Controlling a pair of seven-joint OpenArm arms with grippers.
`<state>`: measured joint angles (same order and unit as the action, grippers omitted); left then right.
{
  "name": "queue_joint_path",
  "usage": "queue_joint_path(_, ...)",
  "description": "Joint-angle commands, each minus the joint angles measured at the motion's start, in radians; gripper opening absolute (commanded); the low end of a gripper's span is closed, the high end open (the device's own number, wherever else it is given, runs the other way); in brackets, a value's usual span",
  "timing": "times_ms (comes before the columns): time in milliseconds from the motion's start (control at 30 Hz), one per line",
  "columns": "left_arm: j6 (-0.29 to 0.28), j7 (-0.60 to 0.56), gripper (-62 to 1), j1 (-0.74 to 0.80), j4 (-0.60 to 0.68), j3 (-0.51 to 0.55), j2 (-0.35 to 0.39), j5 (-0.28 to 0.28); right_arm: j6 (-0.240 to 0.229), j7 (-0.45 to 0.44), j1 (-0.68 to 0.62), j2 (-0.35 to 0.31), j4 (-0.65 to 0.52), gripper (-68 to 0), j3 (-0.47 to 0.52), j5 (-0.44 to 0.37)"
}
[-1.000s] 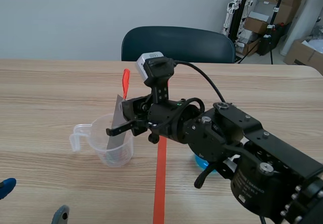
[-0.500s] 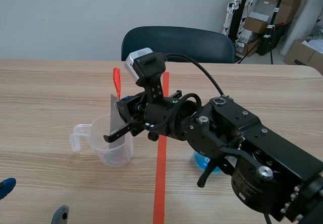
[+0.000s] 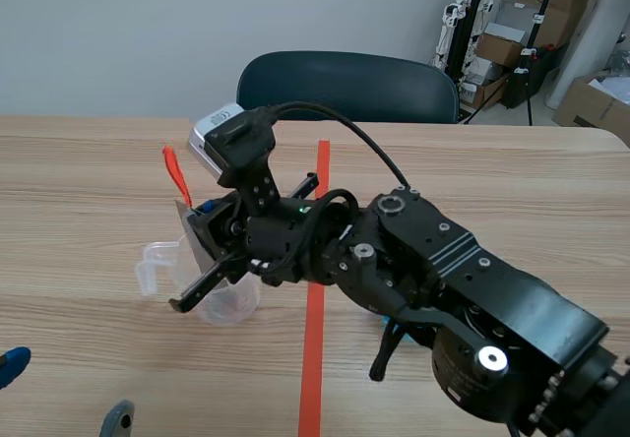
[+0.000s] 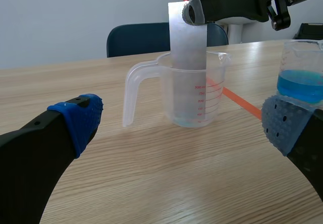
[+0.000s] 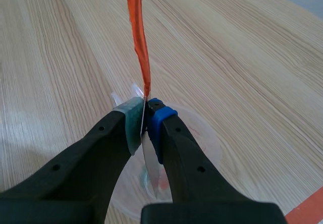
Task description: Do the redox reaction experiment. lift the metal plate out of the left beaker
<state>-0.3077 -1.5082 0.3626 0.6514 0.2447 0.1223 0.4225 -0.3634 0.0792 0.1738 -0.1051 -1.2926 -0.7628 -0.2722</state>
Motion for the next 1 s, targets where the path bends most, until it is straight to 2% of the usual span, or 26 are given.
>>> queue_joint_path(0, 0.0, -0.046, 1.4, 0.0, 0.004, 0.003, 0.006, -0.007, -0.005, 0.019, 0.006, 0.003, -0.004, -66.9, -0.011, 0.017)
queue_joint_path(400, 0.0, -0.046, 1.4, 0.0, 0.004, 0.003, 0.006, -0.007, -0.005, 0.026, 0.007, 0.003, -0.035, -66.9, -0.016, 0.038)
queue_joint_path(767, 0.0, -0.046, 1.4, 0.0, 0.004, 0.003, 0.006, -0.007, -0.003, 0.169, 0.006, -0.008, -0.224, -66.9, -0.015, 0.037)
queue_joint_path(967, 0.0, -0.046, 1.4, 0.0, 0.004, 0.003, 0.008, -0.006, 0.0, 0.198, 0.01, -0.027, -0.285, -66.9, -0.014, 0.033)
